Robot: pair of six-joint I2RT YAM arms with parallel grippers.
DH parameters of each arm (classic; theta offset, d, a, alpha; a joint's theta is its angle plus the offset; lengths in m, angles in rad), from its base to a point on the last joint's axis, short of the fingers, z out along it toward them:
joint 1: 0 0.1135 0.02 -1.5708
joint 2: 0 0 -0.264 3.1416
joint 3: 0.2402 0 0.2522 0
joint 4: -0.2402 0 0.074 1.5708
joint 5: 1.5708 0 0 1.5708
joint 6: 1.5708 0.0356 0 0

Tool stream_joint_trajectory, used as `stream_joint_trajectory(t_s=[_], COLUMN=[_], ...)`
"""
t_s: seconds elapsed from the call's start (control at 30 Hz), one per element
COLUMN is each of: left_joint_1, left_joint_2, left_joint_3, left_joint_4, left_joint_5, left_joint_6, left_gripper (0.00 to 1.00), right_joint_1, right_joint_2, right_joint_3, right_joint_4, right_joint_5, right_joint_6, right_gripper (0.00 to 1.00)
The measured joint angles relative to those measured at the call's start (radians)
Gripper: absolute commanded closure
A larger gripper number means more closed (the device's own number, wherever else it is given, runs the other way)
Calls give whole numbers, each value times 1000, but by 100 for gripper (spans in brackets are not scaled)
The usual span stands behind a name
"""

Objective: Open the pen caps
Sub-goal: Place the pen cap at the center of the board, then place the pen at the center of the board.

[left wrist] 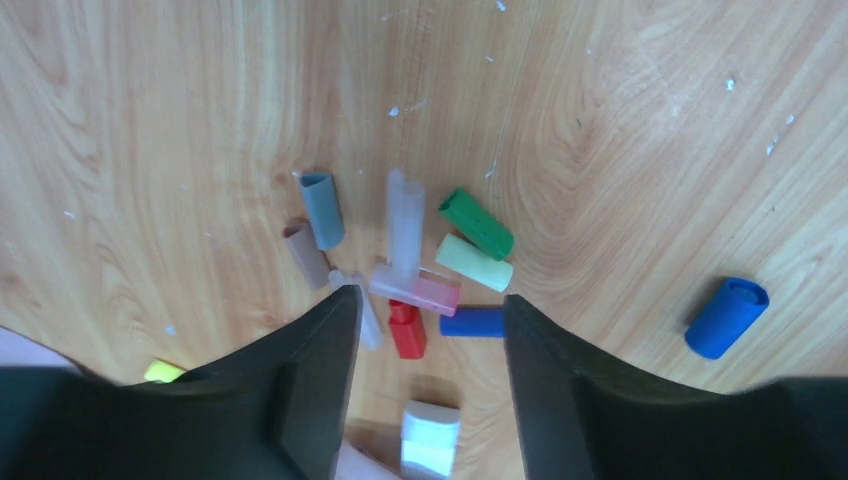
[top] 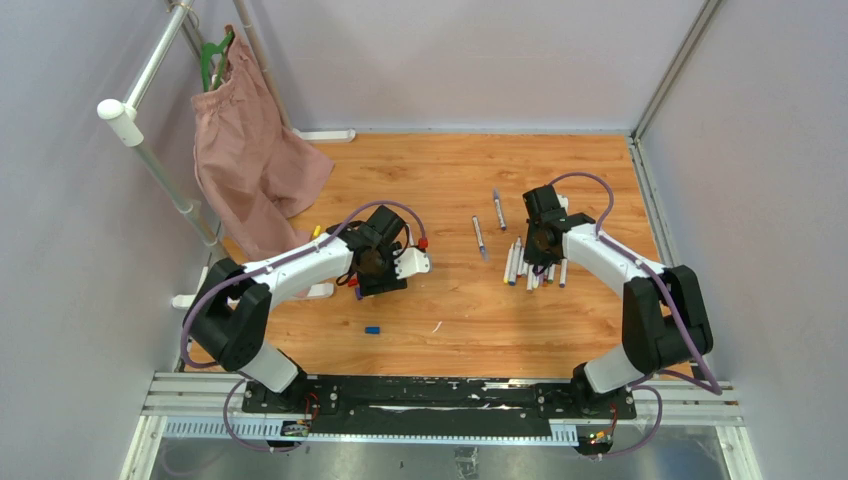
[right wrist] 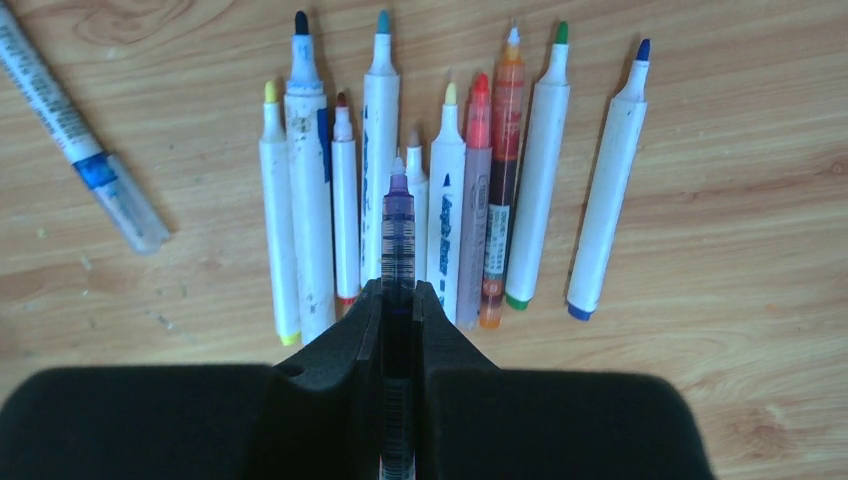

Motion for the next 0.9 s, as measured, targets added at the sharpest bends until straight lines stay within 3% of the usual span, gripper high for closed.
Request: stream_joint_trajectory(t_s=[0.03, 0.07, 0.33, 0.47, 0.73, 0.9], left_joint_1=[0, 0, 0, 1, 6, 26], left_joint_2=[-8, -17, -126, -245, -346, -367], left_joint_3=[5, 12, 151, 194, 277, 283], left_joint_4=[-11, -22, -135, -162, -213, -238], left_joint_5=[0, 1, -16, -58, -117, -108], left_joint_6=[-8, -14, -87, -122, -184, -218], left_gripper=[3, 0, 0, 0, 0, 0], right_joint_1=[0, 0, 0, 0, 0, 20], right_joint_2=[17, 33, 103, 103, 78, 11], right_joint_3=[1, 2, 20, 35, 46, 67], right_joint_4=[9, 19, 57, 58, 45, 36], right_joint_5=[14, 25, 67, 74, 73, 74], right_joint_6=[0, -1, -1, -5, -11, -22], right_gripper=[100, 98, 73, 67, 73, 68])
